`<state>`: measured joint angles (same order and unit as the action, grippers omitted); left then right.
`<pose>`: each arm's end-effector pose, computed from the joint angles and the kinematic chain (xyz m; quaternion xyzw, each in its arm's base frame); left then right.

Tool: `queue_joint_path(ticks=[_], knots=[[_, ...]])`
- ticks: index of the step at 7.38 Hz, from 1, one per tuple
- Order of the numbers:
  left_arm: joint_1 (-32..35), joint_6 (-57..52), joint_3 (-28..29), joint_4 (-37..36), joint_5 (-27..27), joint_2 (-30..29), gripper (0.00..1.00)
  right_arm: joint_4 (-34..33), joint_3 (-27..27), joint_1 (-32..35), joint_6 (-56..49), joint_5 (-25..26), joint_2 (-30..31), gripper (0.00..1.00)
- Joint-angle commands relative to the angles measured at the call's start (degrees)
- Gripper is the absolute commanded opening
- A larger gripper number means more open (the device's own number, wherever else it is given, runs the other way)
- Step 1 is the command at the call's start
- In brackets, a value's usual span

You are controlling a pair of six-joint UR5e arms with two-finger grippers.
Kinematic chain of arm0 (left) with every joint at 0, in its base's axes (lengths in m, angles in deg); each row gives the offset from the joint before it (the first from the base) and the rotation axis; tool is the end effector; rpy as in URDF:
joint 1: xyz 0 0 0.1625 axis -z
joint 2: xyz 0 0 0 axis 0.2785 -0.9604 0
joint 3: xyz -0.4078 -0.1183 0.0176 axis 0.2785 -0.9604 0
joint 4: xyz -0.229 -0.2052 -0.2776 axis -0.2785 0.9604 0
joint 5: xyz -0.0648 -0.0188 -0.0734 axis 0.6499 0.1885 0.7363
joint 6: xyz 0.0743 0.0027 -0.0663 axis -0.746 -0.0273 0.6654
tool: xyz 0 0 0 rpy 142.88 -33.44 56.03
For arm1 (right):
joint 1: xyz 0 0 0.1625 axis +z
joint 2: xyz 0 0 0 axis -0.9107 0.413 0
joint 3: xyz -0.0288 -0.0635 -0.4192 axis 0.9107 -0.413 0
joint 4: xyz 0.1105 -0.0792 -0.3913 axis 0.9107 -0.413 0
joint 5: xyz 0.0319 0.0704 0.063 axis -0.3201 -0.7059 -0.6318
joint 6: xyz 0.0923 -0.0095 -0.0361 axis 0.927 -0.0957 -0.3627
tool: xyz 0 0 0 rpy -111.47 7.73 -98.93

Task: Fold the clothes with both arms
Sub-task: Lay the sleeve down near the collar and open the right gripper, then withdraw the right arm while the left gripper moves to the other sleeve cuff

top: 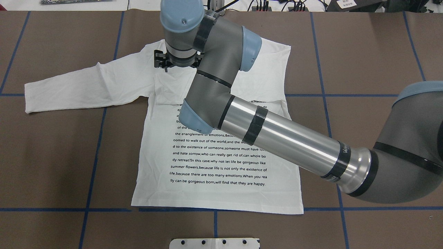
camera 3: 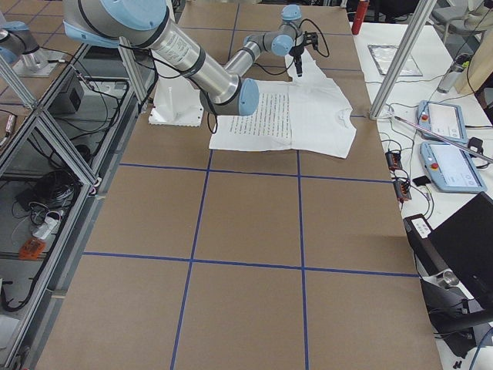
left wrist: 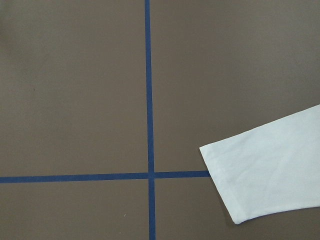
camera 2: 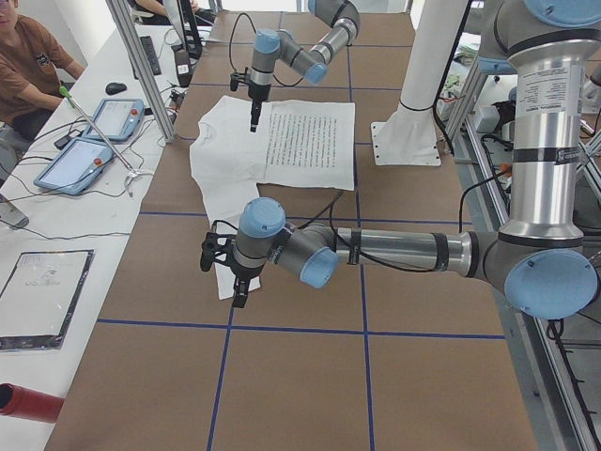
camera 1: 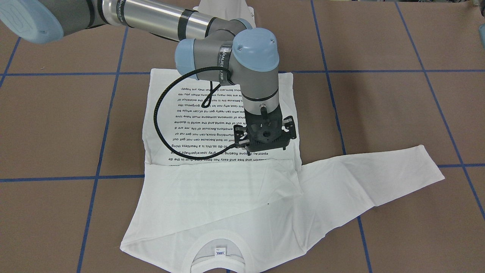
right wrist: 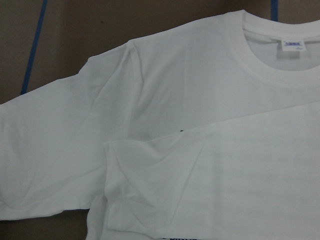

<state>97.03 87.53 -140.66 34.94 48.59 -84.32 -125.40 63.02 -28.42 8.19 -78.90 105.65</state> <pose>0.0075 -0.4991 0.5998 0.1425 0.3846 -0.0781 0.9086 -0.5791 -0.5705 0.0549 0.1123 -0.4326 0.0227 0.8943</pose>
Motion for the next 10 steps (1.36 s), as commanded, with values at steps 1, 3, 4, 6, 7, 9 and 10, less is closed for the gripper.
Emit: queue_joint_path(ticks=[1,3,4,6,7,9,10], knots=[[-8.1,11.6,4.1,11.2,-5.9,0.6,1.0,-10.9,13.5,4.7,-9.3,-3.7,10.0,1.0],[-11.8,12.9,11.2,20.5,-10.6,-0.8,1.0,-19.1,27.6,11.4,-19.3,-10.4,22.2,1.0],[-13.8,13.9,14.2,20.6,-11.4,-4.0,0.99,-22.0,32.8,13.9,-24.5,-11.1,27.2,1.0],[-15.7,13.9,18.3,22.2,-12.6,-7.0,0.98,-29.7,35.4,18.3,-33.6,-12.4,29.1,1.0],[-16.9,13.8,21.0,22.2,-12.7,-9.2,0.96,-29.6,36.9,19.7,-34.9,-14.2,32.3,1.0],[-17.6,13.6,23.9,22.2,-13.6,-11.3,0.93,-29.5,38.3,20.9,-36.4,-16.2,35.1,1.0],[-17.8,13.6,24.1,22.2,-14.0,-11.3,0.9,-29.4,38.3,20.9,-36.3,-16.2,35.3,1.0]])
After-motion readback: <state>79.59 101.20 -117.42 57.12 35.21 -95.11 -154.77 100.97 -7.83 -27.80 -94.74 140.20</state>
